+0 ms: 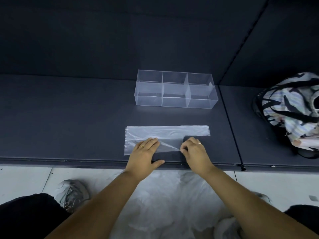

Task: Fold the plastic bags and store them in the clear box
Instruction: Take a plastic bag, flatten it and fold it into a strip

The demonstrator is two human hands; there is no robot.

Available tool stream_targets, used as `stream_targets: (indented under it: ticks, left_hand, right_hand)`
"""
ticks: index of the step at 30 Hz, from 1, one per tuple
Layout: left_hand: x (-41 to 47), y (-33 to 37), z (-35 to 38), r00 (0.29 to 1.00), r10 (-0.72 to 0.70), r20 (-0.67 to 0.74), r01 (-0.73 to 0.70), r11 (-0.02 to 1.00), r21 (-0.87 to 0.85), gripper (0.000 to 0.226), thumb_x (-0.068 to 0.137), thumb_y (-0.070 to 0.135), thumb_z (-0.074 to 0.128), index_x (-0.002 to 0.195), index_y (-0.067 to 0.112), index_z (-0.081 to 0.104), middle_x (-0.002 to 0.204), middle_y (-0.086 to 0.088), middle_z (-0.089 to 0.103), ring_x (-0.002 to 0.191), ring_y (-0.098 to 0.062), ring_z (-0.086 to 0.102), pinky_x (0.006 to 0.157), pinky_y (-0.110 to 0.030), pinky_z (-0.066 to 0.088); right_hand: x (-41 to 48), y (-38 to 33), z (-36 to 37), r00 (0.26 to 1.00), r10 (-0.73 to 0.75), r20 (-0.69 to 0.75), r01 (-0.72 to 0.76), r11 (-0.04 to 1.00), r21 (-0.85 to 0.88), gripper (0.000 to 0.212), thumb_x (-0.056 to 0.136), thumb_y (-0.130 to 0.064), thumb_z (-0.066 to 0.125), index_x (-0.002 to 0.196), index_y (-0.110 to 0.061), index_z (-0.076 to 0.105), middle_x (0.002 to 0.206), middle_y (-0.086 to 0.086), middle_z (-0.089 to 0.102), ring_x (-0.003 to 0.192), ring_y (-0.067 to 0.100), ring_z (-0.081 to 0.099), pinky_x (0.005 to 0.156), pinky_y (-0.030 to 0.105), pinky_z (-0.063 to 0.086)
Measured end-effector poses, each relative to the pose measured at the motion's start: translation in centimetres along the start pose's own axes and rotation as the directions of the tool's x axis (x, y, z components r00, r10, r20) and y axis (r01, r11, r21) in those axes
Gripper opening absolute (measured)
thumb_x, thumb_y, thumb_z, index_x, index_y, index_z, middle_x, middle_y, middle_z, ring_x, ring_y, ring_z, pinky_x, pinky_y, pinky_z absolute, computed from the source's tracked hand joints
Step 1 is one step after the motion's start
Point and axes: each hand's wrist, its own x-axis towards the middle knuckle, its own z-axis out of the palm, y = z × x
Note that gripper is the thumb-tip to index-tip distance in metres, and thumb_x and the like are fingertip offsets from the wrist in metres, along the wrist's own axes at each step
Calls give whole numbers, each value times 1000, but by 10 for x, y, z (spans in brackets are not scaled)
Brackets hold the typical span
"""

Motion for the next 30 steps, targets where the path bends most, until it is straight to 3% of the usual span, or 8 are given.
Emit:
stream_targets:
  ticks: [4, 7, 10, 12, 15, 18, 24, 30]
  left_hand:
    - [4, 8, -2, 994, 66, -87, -66, 998, 4, 45, 92, 34, 62, 133, 18, 56, 143, 5, 49, 135, -12, 42, 112, -29, 25]
    - [8, 20, -4, 963, 108, -245, -99, 994, 49, 28, 60, 6, 88, 82, 19, 76, 97, 6, 73, 92, -12, 69, 80, -25, 52]
    - [10, 25, -6, 949, 101, -299, -90, 995, 50, 28, 56, 5, 91, 76, 18, 76, 90, 6, 75, 86, -14, 71, 73, -29, 55]
    - [8, 26, -6, 953, 97, -288, -87, 995, 46, 26, 59, 6, 89, 78, 17, 76, 91, 5, 75, 86, -15, 71, 74, -31, 55]
    - [9, 25, -9, 971, 77, -225, -80, 997, -4, 10, 82, 10, 72, 90, 15, 75, 97, 3, 73, 95, -18, 68, 86, -32, 49]
    - [10, 11, -15, 986, -15, -168, -3, 994, -107, 14, 91, 15, 59, 93, 12, 73, 94, -1, 73, 90, -21, 67, 87, -33, 46]
    - [12, -44, -39, 855, -517, -41, 398, 704, -589, 9, 83, 20, 73, 84, 12, 77, 85, 3, 74, 79, -6, 66, 80, -24, 50]
    - [23, -50, -39, 713, -701, 22, 558, 547, -624, 18, 83, 31, 72, 81, 13, 76, 79, 1, 72, 79, -14, 65, 70, -22, 42]
  right_hand:
    - [-4, 7, -22, 1000, 16, 18, -18, 997, 72, 20, 92, -8, 53, 75, -19, 54, 94, -2, 49, 98, 24, 51, 86, 28, 39]
    - [-9, 6, -30, 997, -11, -72, 8, 999, -47, 11, 86, -28, 65, 92, -22, 58, 109, -5, 47, 110, 19, 45, 91, 27, 30]
    - [-11, -5, -26, 990, -137, -13, 135, 985, -108, 78, 70, -55, 73, 136, -26, 42, 145, -8, 30, 136, 13, 22, 111, 31, 8]
    - [-9, -14, -14, 973, -217, 84, 229, 955, -189, 88, 71, -54, 72, 145, -27, 31, 151, -11, 26, 142, 11, 17, 116, 35, -1]
    - [-1, -18, 3, 972, -231, 40, 234, 954, -185, 49, 82, -32, 68, 128, -24, 54, 138, -11, 47, 132, 12, 37, 114, 31, 10]
    - [8, -9, 2, 990, -71, -125, 86, 988, 125, 9, 86, -14, 64, 91, -15, 71, 106, -4, 69, 103, 20, 60, 96, 32, 40]
    - [31, 14, -15, 949, 315, 31, -265, 737, 622, 15, 88, -7, 64, 75, -10, 68, 83, 7, 71, 84, 22, 65, 87, 34, 50]
    - [47, 8, -1, 869, 494, -35, -400, 742, 538, 17, 89, -18, 64, 79, -7, 72, 91, 7, 71, 93, 25, 65, 81, 29, 48]
